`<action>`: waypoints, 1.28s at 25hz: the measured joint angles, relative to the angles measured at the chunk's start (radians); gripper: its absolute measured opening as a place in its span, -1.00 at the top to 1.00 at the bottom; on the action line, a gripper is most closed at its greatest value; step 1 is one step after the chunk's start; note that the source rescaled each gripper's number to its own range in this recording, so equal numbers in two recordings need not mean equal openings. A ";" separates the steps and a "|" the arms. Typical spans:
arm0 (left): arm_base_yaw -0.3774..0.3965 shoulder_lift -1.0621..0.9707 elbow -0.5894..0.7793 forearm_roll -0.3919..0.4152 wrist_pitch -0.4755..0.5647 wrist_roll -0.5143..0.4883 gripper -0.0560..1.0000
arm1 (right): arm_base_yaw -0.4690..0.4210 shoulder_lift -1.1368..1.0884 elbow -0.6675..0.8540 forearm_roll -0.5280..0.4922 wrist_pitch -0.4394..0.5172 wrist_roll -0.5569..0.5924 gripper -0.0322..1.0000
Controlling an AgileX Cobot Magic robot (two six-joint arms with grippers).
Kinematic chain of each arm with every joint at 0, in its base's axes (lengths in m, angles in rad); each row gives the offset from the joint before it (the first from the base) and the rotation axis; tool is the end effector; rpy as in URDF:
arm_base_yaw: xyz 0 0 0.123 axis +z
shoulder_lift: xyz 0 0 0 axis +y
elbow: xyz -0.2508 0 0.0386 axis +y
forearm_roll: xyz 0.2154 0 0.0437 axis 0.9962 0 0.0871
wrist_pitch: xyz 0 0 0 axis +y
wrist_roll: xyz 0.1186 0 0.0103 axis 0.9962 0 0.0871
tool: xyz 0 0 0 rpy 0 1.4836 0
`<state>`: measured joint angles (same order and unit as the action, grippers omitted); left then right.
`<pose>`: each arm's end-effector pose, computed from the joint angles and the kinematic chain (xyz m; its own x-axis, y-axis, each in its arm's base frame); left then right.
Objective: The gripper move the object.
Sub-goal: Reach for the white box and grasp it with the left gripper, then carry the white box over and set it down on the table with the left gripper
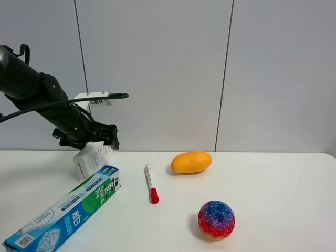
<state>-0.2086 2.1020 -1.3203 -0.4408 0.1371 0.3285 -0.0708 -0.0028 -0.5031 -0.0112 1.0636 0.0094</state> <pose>0.4145 -0.0949 0.1121 -0.7368 0.0453 -0.6746 0.1668 0.9791 -0.1164 0.0223 -0.0027 0.2495 -0.4519 0.0360 -0.8914 0.0812 0.9967 -0.0009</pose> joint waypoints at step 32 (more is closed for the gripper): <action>0.001 0.046 -0.028 0.078 0.021 0.029 0.88 | 0.000 0.000 0.000 0.000 0.001 0.000 -1.00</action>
<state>-0.2075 2.1476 -1.3482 -0.3626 0.1578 0.3571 -0.0708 -0.0028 -0.5031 -0.0112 1.0644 0.0094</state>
